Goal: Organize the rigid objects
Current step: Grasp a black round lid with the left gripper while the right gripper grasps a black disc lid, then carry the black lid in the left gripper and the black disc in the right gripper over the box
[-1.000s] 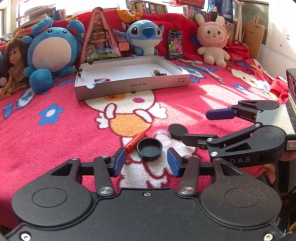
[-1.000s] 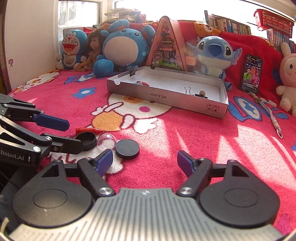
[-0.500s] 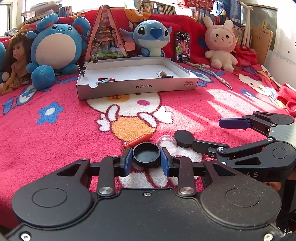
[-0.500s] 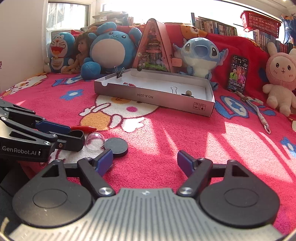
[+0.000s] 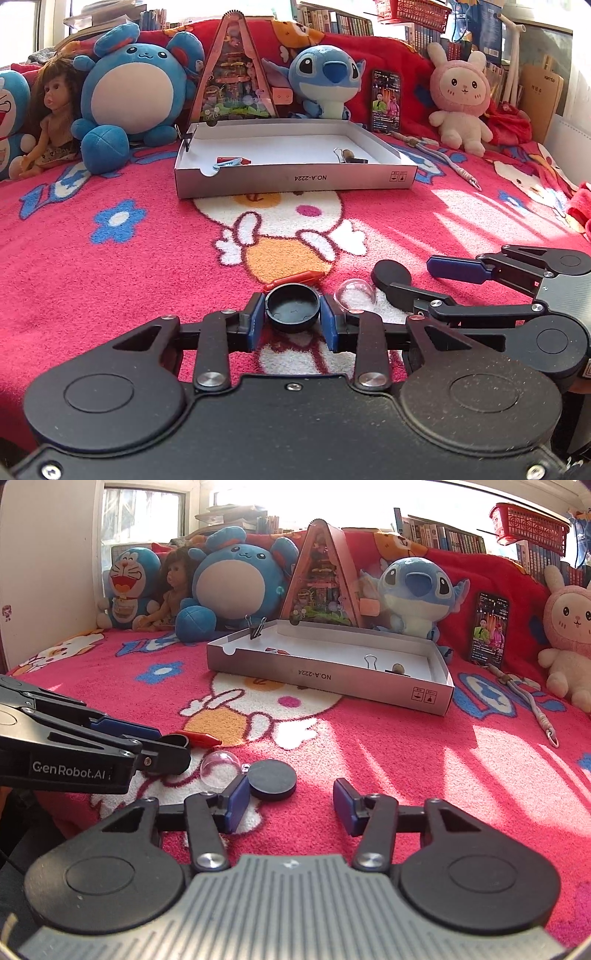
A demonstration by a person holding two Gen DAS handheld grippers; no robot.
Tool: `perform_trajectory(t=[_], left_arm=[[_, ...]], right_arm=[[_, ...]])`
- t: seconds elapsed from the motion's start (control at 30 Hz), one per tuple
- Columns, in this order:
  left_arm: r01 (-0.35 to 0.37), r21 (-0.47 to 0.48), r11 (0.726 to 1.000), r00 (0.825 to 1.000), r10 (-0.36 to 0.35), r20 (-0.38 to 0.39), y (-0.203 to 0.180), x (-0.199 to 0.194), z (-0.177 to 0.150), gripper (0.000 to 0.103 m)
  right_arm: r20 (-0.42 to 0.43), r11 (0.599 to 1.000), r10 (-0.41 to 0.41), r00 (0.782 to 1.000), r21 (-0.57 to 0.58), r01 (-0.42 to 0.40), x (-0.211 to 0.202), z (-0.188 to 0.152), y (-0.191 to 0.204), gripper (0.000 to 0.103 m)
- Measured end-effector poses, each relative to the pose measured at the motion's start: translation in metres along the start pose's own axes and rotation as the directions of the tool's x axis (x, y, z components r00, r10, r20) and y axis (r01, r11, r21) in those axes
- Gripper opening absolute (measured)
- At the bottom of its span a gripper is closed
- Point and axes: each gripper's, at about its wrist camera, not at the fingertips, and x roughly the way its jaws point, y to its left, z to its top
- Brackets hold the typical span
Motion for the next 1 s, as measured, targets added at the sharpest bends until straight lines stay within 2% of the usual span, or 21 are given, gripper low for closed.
perform_trajectory(t=[0.1, 0.53, 0.73, 1.0], left_arm=[[-0.009, -0.013, 1.0, 1.0, 0.009, 0.004, 0.003, 0.001, 0.002, 0.031], [-0.037, -0.056, 0.998, 0.999, 0.038, 0.017, 0.013, 0.001, 0.006, 0.031], [-0.049, -0.068, 0.996, 0.999, 0.051, 0.02, 0.016, 0.003, 0.008, 0.031], [-0.061, -0.08, 0.995, 0.997, 0.064, 0.031, 0.019, 0.004, 0.012, 0.031]], right_arm=[[-0.001, 0.999, -0.05, 0.999, -0.005, 0.05, 0.003, 0.001, 0.001, 0.052], [0.015, 0.999, -0.031, 0.999, 0.036, 0.03, 0.011, 0.006, 0.007, 0.052], [0.001, 0.997, -0.042, 0.999, 0.066, 0.042, 0.014, 0.008, 0.007, 0.037], [0.004, 0.995, -0.048, 0.999, 0.09, 0.048, 0.012, 0.01, 0.003, 0.037]])
